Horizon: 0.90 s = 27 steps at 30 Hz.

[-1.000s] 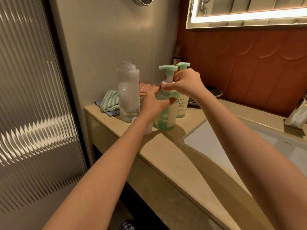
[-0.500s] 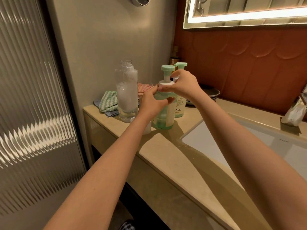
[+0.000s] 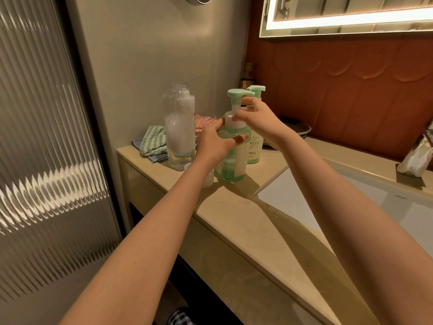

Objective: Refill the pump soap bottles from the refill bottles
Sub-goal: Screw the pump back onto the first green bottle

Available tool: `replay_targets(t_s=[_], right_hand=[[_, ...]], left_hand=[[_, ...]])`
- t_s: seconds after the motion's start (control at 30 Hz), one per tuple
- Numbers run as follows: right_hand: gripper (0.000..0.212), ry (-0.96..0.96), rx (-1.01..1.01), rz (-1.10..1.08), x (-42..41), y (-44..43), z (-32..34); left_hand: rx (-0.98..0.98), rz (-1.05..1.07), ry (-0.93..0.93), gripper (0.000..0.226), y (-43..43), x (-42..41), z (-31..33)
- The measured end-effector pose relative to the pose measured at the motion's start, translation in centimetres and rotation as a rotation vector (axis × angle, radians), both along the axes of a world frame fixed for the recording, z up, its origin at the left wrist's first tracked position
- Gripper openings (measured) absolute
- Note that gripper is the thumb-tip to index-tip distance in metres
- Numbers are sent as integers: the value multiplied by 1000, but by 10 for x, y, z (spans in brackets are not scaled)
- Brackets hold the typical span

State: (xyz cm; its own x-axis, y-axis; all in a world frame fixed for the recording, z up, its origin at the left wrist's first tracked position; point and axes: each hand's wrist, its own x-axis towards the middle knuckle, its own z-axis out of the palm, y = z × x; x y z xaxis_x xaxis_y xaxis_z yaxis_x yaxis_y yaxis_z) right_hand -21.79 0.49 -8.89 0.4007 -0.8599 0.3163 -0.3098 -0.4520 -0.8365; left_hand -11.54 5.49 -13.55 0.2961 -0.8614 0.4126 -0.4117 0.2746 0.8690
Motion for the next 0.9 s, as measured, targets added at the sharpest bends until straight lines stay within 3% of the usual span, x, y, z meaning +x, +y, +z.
replay_targets(t_s=[0.2, 0.27, 0.37, 0.5, 0.57, 0.67, 0.8, 0.9], right_hand=[[75, 147, -232, -162, -3, -7, 1], [77, 178, -198, -130, -2, -10, 1], [68, 142, -56, -24, 0, -9, 1], [54, 181, -210, -110, -3, -6, 4], [61, 227, -269, -166, -5, -8, 4], [58, 308, -276, -100, -7, -10, 5], [40, 231, -218, 2, -9, -3, 7], [57, 236, -288, -114, -7, -5, 7]], left_hand=[[-19, -3, -43, 52, 2, 1, 1], [-19, -11, -32, 52, 2, 1, 1], [-13, -21, -14, 52, 3, 0, 2], [-9, -5, -2, 53, 3, 1, 2], [-18, -10, -36, 48, 4, 1, 2], [-19, -27, -24, 49, 5, 1, 3], [-26, -27, -35, 49, 5, 0, 3], [-21, -31, -21, 53, 5, -1, 3]])
